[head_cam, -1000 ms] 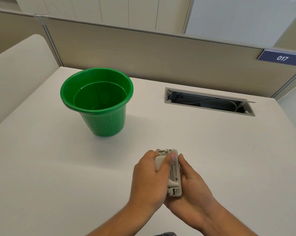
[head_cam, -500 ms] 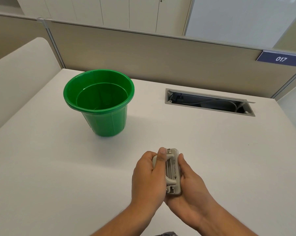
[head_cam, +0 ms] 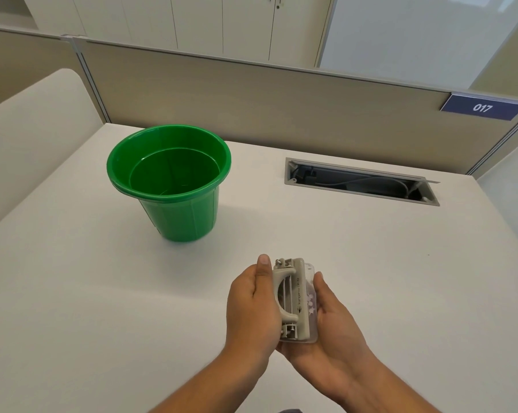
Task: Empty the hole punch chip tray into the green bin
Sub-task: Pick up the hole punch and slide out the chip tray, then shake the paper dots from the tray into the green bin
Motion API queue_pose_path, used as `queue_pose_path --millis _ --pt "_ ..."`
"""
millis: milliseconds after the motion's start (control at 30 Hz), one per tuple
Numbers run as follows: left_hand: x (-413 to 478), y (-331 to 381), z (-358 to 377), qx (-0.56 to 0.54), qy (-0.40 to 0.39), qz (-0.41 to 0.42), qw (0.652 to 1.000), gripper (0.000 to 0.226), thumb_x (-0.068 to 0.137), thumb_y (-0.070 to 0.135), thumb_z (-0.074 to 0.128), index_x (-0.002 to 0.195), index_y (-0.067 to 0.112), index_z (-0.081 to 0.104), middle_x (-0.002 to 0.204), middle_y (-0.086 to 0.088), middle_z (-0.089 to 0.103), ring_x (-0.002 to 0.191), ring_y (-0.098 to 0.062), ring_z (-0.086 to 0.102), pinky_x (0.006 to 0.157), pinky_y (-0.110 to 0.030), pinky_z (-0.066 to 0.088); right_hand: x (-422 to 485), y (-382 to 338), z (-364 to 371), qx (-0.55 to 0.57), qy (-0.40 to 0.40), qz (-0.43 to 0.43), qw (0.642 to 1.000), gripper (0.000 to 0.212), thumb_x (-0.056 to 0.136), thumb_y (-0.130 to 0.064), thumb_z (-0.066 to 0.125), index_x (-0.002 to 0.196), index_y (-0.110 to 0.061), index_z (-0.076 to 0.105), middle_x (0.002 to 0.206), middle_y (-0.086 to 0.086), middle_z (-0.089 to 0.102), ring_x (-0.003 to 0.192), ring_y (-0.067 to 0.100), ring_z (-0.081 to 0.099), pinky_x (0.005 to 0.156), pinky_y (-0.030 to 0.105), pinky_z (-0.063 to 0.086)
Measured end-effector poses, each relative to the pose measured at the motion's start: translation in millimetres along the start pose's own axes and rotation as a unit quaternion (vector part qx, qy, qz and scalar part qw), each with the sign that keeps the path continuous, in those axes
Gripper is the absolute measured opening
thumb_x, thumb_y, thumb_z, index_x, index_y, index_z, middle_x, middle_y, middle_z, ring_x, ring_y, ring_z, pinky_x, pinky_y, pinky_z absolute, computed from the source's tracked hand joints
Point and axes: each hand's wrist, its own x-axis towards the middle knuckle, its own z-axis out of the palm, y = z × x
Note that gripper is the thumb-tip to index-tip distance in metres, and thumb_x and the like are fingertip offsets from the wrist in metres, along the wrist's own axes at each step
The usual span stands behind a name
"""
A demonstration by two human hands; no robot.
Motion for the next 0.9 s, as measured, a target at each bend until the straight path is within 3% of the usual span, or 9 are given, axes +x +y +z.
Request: queue_pose_path --millis 167,233,300,433,467,533,600,767,900 --pt "2 3 -2 -0.049 -0.002 -0.031 0.998 0.046 0.098 0.05 0.04 0.078 0.03 0.076 0.075 0.005 0.076 0.069 -0.008 0.072 0.059 -0.021 0.052 0 -3 0 -0.005 -0.003 0.003 1.0 0.056 0.091 -0.052 0.048 0.116 -0.009 0.074 0.118 0.015 0.07 0.115 0.032 0.056 0.119 0.045 0.023" --pt "3 5 -3 -0.076 -0.001 -0.058 0.995 0.044 0.097 0.051 0.043 0.079 0.028 0.076 0.078 0.004 0.077 0.073 -0.009 0.073 0.056 -0.017 0.051 0 -3 2 -0.01 0.006 -0.005 1.0 0.057 0.091 -0.052 0.047 0.117 -0.009 0.073 0.115 0.015 0.071 0.108 0.031 0.059 0.113 0.042 0.031" --pt "4 7 -5 -0.1 0.0 -0.085 0.991 0.043 0.095 0.053 0.046 0.084 0.024 0.076 0.084 0.0 0.078 0.079 -0.013 0.074 0.055 -0.018 0.053 0 -4 3 -0.005 0.01 -0.012 1.0 0.056 0.092 -0.052 0.046 0.114 -0.009 0.075 0.112 0.016 0.074 0.097 0.029 0.066 0.098 0.04 0.041" --pt "9 7 -8 -0.144 -0.018 -0.12 0.982 0.046 0.093 0.053 0.049 0.098 0.016 0.075 0.096 -0.008 0.078 0.09 -0.024 0.074 0.078 -0.038 0.059 0 -6 7 0.01 0.011 -0.012 1.0 0.055 0.094 -0.05 0.047 0.113 -0.007 0.076 0.114 0.018 0.073 0.093 0.031 0.069 0.086 0.041 0.047" --pt "11 6 -9 -0.16 -0.021 -0.13 0.978 0.047 0.093 0.053 0.05 0.1 0.013 0.073 0.093 -0.008 0.077 0.087 -0.024 0.074 0.077 -0.04 0.059 0 -7 8 0.019 0.012 -0.012 1.0 0.054 0.094 -0.049 0.047 0.117 -0.008 0.073 0.118 0.019 0.072 0.096 0.033 0.068 0.086 0.043 0.048" --pt "14 4 -12 -0.195 -0.031 -0.14 0.97 0.049 0.091 0.053 0.052 0.096 0.009 0.072 0.082 -0.009 0.074 0.07 -0.02 0.071 0.063 -0.034 0.058 0 -10 12 0.045 0.014 -0.012 0.999 0.053 0.094 -0.048 0.05 0.125 -0.01 0.068 0.126 0.02 0.066 0.106 0.035 0.061 0.087 0.047 0.049" --pt "16 2 -13 -0.23 -0.038 -0.147 0.961 0.048 0.09 0.053 0.052 0.091 0.01 0.073 0.077 -0.013 0.07 0.06 -0.02 0.067 0.055 -0.031 0.056 1 -12 13 0.066 0.02 -0.006 0.998 0.053 0.092 -0.046 0.054 0.129 -0.011 0.065 0.123 0.019 0.063 0.113 0.033 0.052 0.093 0.048 0.044" --pt "23 -4 -16 -0.308 -0.061 -0.187 0.931 0.045 0.093 0.049 0.05 0.08 0.017 0.079 0.071 -0.014 0.073 0.058 -0.023 0.069 0.059 -0.034 0.057 8 -14 9 0.07 0.017 0.006 0.997 0.056 0.084 -0.041 0.062 0.126 -0.005 0.066 0.104 0.021 0.068 0.103 0.033 0.053 0.107 0.046 0.034" --pt "32 -10 -17 -0.364 -0.092 -0.234 0.897 0.042 0.091 0.05 0.052 0.091 0.013 0.074 0.073 -0.017 0.071 0.056 -0.024 0.066 0.055 -0.032 0.058 16 -16 7 0.077 0.01 0.012 0.997 0.048 0.08 -0.04 0.065 0.115 -0.007 0.07 0.098 0.021 0.071 0.084 0.032 0.06 0.09 0.047 0.045"
